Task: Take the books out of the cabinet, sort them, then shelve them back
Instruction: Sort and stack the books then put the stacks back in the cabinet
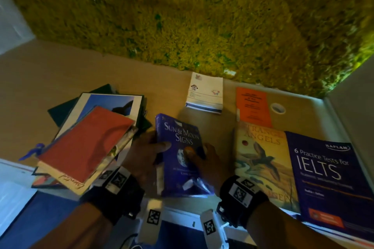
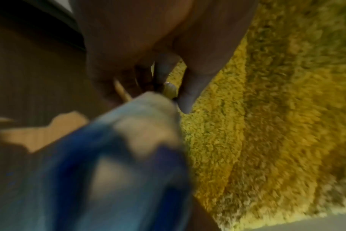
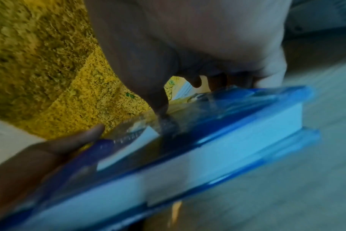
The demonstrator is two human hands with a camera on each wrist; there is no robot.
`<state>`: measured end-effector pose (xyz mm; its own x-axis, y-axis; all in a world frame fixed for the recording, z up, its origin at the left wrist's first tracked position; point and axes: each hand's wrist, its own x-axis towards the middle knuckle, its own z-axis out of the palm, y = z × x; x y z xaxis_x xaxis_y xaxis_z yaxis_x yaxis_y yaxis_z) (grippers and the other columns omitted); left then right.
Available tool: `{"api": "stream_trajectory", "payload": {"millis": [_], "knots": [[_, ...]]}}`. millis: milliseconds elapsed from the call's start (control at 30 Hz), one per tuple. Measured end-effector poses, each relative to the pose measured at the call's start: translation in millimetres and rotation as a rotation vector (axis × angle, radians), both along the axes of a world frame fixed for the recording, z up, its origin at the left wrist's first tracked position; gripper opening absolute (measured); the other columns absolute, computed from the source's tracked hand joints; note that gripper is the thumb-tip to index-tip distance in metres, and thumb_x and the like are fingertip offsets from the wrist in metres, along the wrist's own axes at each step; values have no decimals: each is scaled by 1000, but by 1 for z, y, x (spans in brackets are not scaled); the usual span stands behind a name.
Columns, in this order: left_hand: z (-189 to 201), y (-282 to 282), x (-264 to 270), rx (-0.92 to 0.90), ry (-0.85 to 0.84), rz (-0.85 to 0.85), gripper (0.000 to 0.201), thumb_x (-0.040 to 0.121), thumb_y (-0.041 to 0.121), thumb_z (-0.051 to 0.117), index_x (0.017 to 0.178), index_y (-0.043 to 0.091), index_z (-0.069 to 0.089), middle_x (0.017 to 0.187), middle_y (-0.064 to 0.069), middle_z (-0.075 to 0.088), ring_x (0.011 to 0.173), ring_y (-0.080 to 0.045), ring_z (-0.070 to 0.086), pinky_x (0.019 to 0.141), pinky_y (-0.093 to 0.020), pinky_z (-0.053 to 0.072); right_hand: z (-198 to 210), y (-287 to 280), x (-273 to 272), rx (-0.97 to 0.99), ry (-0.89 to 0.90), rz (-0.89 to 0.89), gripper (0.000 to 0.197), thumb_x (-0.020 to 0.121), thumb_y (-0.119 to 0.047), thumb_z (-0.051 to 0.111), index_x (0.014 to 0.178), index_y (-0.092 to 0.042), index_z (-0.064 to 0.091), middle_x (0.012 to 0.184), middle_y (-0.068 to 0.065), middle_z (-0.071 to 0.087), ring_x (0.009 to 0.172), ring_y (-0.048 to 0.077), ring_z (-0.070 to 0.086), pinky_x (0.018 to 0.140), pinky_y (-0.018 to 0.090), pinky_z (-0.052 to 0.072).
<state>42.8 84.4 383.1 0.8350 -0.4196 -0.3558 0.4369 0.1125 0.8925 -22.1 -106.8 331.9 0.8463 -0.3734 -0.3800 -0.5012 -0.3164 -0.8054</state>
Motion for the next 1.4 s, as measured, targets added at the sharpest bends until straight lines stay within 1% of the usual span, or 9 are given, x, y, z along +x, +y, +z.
{"api": "stream_trajectory", "payload": {"millis": [133,300,467,633,767,933,1067,1233,1400], "knots": [[31,-19,0,-87,-122,-12,56,84,-1,62,132,28,59,122,-19,69,108,-44,68,89,-66,54,31,6,1,162,-150,-48,62,84,-68,65,130,-27,53,120,-1,69,107,19,68,100,48,54],[65,-50,3,-284,7,-8,41,99,8,51,137,24,56,122,-15,71,104,-44,69,75,-58,59,98,-51,-12,50,-408,14,41,93,-32,72,131,-27,57,116,-9,73,100,4,72,80,23,58],[49,-129,-34,-312,175,-67,37,98,8,50,132,20,59,124,-23,68,108,-51,64,75,-61,57,113,-125,-59,108,-432,-167,31,90,-25,76,119,-31,68,118,-3,76,112,22,71,96,44,58],[31,-188,-52,-92,56,-208,28,97,19,57,124,26,62,113,-12,74,99,-37,73,86,-60,57,79,-172,-107,149,-323,-337,47,82,-42,78,124,-27,65,117,3,76,106,28,73,93,59,57],[-9,-205,-41,264,-317,-380,37,86,34,58,122,38,59,117,-1,70,102,-26,71,86,-55,59,53,-186,-123,-100,-203,-362,29,84,-43,80,91,-21,62,88,6,71,77,21,68,67,42,55],[-11,-200,-52,328,-469,-403,32,99,26,49,126,44,48,119,4,62,96,-16,70,74,-38,63,40,-196,-122,-114,-158,-299,45,81,-45,81,89,-7,59,72,7,59,60,16,54,54,32,40],[-7,-185,-53,257,-399,-438,46,94,40,52,139,44,40,125,3,64,103,-21,71,82,-52,61,54,-205,-113,-322,-143,-190,27,80,-30,83,67,-13,66,57,1,64,52,7,55,53,32,41],[6,-148,-33,384,-317,-399,66,92,33,65,151,26,38,153,2,46,136,-17,50,114,-44,40,88,-190,-72,-611,-225,-233,50,70,-66,67,104,-30,65,106,12,64,96,31,63,87,47,54],[37,-73,-14,527,-437,-298,47,93,27,65,140,24,55,144,-2,56,122,-14,60,105,-31,46,124,-93,-20,-398,-320,113,11,91,-22,72,91,-28,63,88,-5,64,80,17,59,69,27,41]]}}
